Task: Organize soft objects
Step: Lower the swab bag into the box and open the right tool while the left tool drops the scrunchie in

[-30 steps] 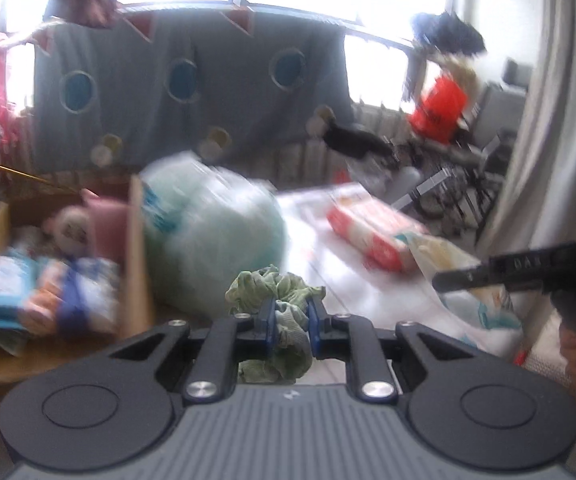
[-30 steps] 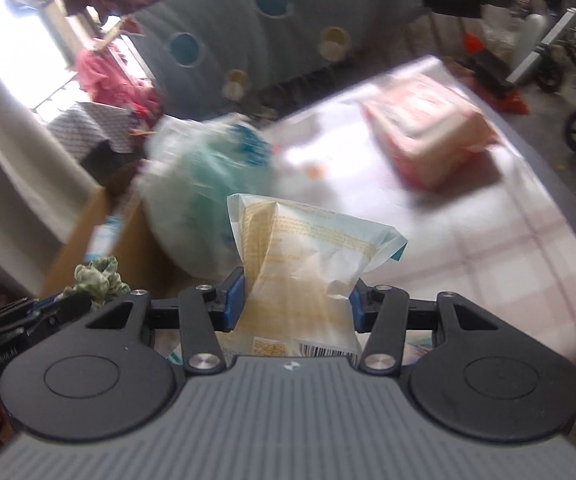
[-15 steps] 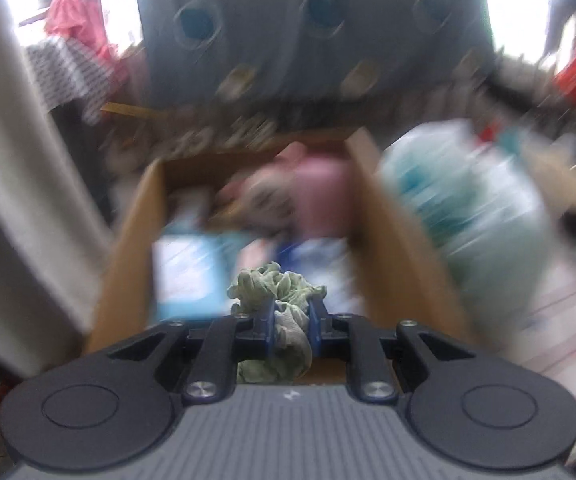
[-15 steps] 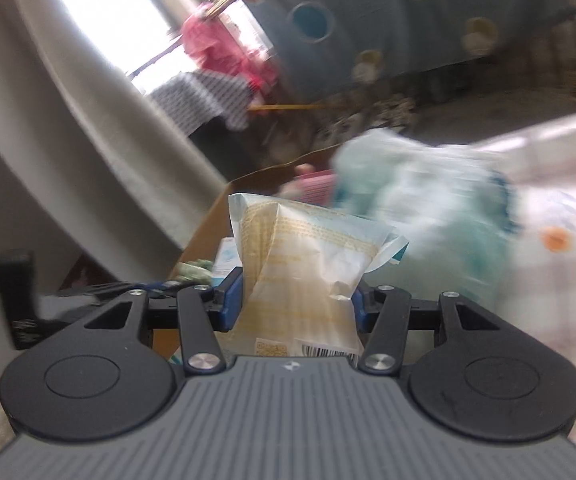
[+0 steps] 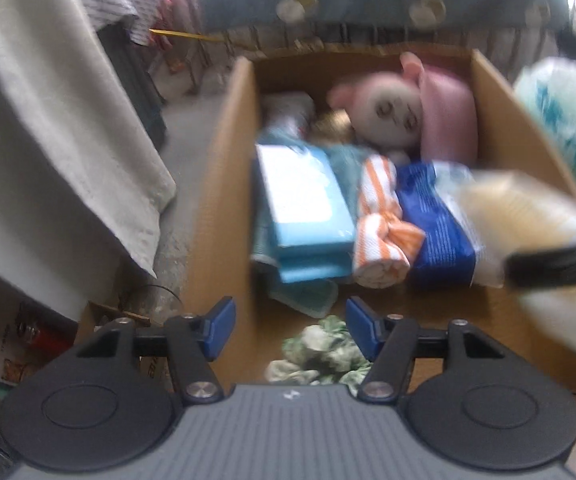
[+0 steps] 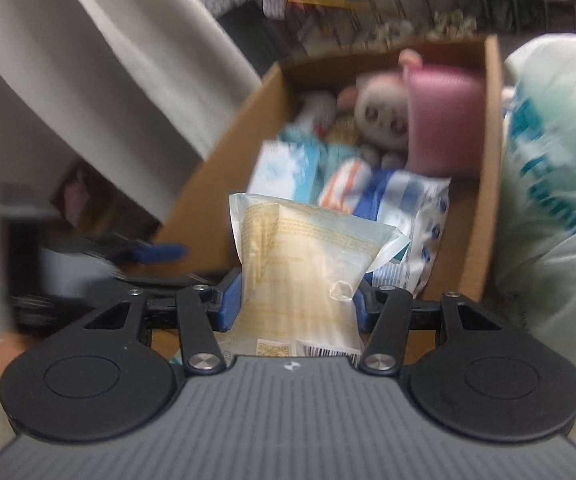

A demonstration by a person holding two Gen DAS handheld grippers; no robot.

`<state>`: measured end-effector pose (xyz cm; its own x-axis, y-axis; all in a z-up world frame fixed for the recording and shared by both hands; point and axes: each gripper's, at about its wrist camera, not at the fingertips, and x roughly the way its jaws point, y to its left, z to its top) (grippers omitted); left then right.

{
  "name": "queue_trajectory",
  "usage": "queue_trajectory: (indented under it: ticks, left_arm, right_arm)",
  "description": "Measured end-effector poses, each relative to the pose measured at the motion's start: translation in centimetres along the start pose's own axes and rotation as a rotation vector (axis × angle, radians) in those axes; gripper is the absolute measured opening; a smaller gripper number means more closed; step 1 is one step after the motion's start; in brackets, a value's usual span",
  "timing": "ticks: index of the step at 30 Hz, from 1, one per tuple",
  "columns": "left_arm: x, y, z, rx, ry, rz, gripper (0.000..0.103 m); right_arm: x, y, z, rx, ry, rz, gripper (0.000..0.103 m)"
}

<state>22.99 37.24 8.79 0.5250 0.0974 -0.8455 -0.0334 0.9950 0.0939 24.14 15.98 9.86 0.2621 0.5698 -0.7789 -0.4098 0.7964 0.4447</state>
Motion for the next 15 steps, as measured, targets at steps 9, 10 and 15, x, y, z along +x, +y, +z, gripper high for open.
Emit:
queue_trajectory:
  ticks: [9,10,15]
  left_arm:
    - [-4.2,2.0,-2.1,-0.068,-0.107,0.002,0.062]
    - [-4.4,1.9,-2.2,-0.065,-0.107,-0.009,0.063]
    - [-4.5,0.6,-2.9,-0.013,-0.111,-0.026,0.063]
  right_arm:
    - [9.7,0.9,-1.5,0.095,0.317,-0.070,0.063]
    - [10.3,0.6,-1.8,0.126,0.367,-0.064,0.064]
    - [9.1,0.0,-2.3,0.120,0.396,-0.024,0.096]
